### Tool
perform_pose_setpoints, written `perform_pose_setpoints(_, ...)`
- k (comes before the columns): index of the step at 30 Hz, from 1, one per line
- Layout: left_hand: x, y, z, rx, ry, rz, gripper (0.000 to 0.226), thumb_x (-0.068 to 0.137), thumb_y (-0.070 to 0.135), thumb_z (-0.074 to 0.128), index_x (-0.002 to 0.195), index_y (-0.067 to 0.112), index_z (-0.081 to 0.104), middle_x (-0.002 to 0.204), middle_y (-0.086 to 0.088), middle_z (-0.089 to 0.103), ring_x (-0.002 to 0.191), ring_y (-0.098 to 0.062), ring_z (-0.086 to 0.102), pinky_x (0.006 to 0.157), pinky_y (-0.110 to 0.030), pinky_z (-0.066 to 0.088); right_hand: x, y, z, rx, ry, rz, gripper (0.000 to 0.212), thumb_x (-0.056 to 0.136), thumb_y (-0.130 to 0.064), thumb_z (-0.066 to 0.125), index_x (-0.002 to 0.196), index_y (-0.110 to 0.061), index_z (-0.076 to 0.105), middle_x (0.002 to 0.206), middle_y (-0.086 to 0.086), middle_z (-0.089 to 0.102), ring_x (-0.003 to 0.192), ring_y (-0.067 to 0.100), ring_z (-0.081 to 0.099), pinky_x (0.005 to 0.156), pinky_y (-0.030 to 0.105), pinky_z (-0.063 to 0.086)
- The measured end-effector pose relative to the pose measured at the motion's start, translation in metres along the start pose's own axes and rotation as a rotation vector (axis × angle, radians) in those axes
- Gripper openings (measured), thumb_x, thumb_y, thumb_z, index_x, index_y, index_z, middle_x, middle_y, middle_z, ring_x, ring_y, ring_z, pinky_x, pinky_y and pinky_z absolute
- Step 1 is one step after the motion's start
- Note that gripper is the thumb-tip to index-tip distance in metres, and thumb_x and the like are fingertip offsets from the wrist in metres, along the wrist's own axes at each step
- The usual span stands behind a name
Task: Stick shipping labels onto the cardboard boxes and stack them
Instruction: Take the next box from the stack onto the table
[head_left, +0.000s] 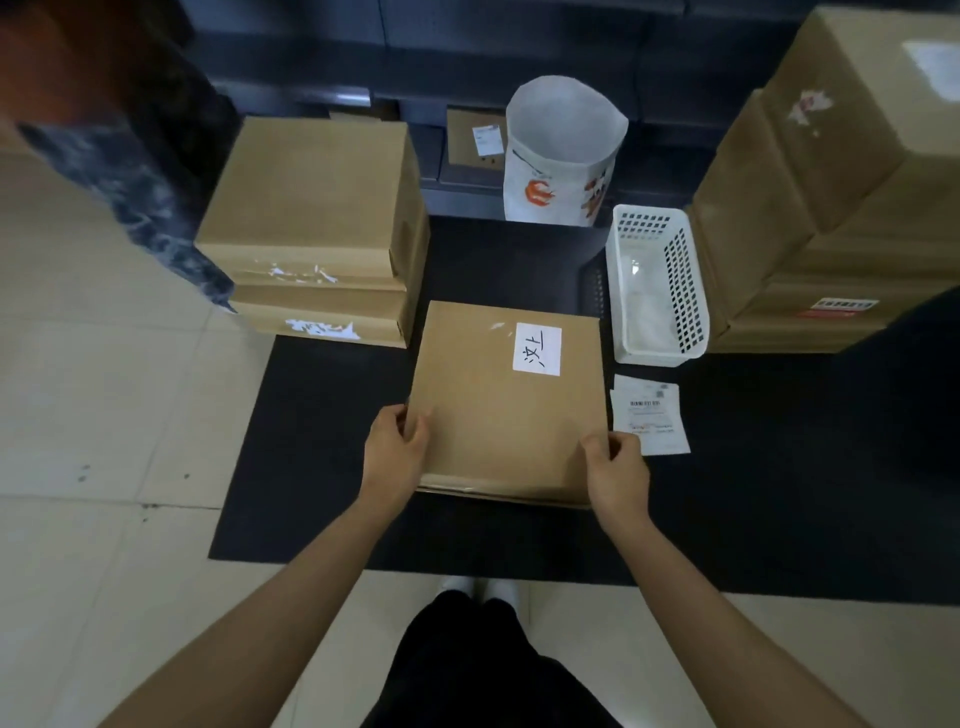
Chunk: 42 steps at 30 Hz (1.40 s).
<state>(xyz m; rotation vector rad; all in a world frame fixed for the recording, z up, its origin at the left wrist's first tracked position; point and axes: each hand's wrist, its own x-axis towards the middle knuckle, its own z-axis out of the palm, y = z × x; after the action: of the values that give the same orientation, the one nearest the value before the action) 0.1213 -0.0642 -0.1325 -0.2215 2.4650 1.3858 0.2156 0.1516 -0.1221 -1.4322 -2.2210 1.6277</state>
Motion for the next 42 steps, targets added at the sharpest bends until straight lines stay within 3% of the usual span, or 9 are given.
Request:
perform_pose_setpoints(3, -0.001, -0.020, 0.003, 0.038, -0.062, -0.003, 0.040, 0.096, 0.038, 0.052, 0.124, 0.009, 0.050, 0.111, -0.001, 0.056, 0.095, -0.012, 0.055, 0.068, -0.016, 0.040, 0.000, 0.015, 0.004, -0.029, -0.040, 0.042, 0.034, 0.097, -0.027, 0.052, 0.126, -0.011, 0.044, 0.110, 0.001, 0.050, 0.096, 0.015, 0.050, 0.077, 0.031, 0.041)
perform_pose_setpoints(7, -0.001, -0.033, 0.003, 0.043, -0.115, 0.016, 0.045, 0.095, 0.041, 0.053, 0.127, 0.010, 0.047, 0.116, 0.001, 0.054, 0.098, -0.009, 0.054, 0.071, -0.015, 0.042, -0.001, 0.029, 0.007, -0.041, -0.037, 0.028, 0.040, 0.096, -0.025, 0.054, 0.131, -0.010, 0.043, 0.117, 0.003, 0.052, 0.100, 0.016, 0.050, 0.083, 0.032, 0.043)
perform_pose_setpoints(19, -0.003, -0.041, -0.004, 0.047, -0.167, 0.016, 0.047, 0.090, 0.049, 0.057, 0.123, 0.017, 0.049, 0.113, 0.003, 0.058, 0.096, -0.007, 0.058, 0.074, -0.019, 0.047, 0.000, 0.033, 0.005, -0.070, -0.075, 0.021, 0.047, 0.097, -0.032, 0.053, 0.136, -0.012, 0.039, 0.125, 0.006, 0.051, 0.107, 0.017, 0.049, 0.092, 0.038, 0.046)
perform_pose_setpoints(28, -0.002, -0.033, -0.006, 0.127, -0.181, -0.014, 0.042, 0.092, 0.046, 0.056, 0.119, 0.016, 0.048, 0.115, -0.002, 0.057, 0.094, -0.011, 0.057, 0.069, -0.022, 0.044, -0.002, 0.032, 0.002, -0.128, -0.123, 0.025, 0.052, 0.099, -0.037, 0.049, 0.141, -0.012, 0.034, 0.131, 0.010, 0.050, 0.106, 0.017, 0.047, 0.086, 0.033, 0.043)
perform_pose_setpoints(31, -0.006, -0.024, -0.005, 0.184, -0.119, -0.015, 0.050, 0.092, 0.039, 0.059, 0.129, 0.010, 0.041, 0.124, -0.005, 0.049, 0.101, -0.016, 0.053, 0.079, -0.030, 0.046, -0.001, 0.030, 0.001, -0.160, -0.131, 0.029, 0.051, 0.099, -0.037, 0.048, 0.140, -0.011, 0.035, 0.130, 0.010, 0.051, 0.104, 0.017, 0.047, 0.082, 0.032, 0.041)
perform_pose_setpoints(34, -0.006, -0.009, -0.003, 0.331, -0.064, 0.078, 0.054, 0.091, 0.030, 0.061, 0.134, 0.010, 0.038, 0.131, -0.008, 0.042, 0.114, -0.023, 0.048, 0.093, -0.038, 0.046, 0.001, 0.027, -0.001, -0.202, -0.139, 0.022, 0.048, 0.099, -0.035, 0.049, 0.139, -0.010, 0.038, 0.128, 0.010, 0.052, 0.101, 0.015, 0.047, 0.079, 0.030, 0.040)
perform_pose_setpoints(37, -0.003, 0.005, 0.003, 0.569, -0.032, 0.236, 0.046, 0.090, 0.026, 0.057, 0.130, 0.009, 0.041, 0.128, -0.009, 0.044, 0.114, -0.024, 0.047, 0.094, -0.034, 0.042, 0.003, 0.028, -0.002, -0.291, -0.113, -0.038, 0.047, 0.098, -0.039, 0.048, 0.135, -0.009, 0.044, 0.126, 0.010, 0.053, 0.102, 0.015, 0.049, 0.082, 0.030, 0.043)
perform_pose_setpoints(42, 0.003, 0.023, 0.016, 0.808, 0.027, 0.452, 0.040, 0.087, 0.021, 0.056, 0.125, 0.010, 0.050, 0.138, -0.011, 0.044, 0.131, -0.029, 0.039, 0.107, -0.042, 0.032, 0.008, 0.027, -0.012, -0.400, -0.029, -0.086, 0.046, 0.096, -0.049, 0.043, 0.124, -0.013, 0.051, 0.118, 0.008, 0.055, 0.109, 0.022, 0.053, 0.091, 0.042, 0.050)
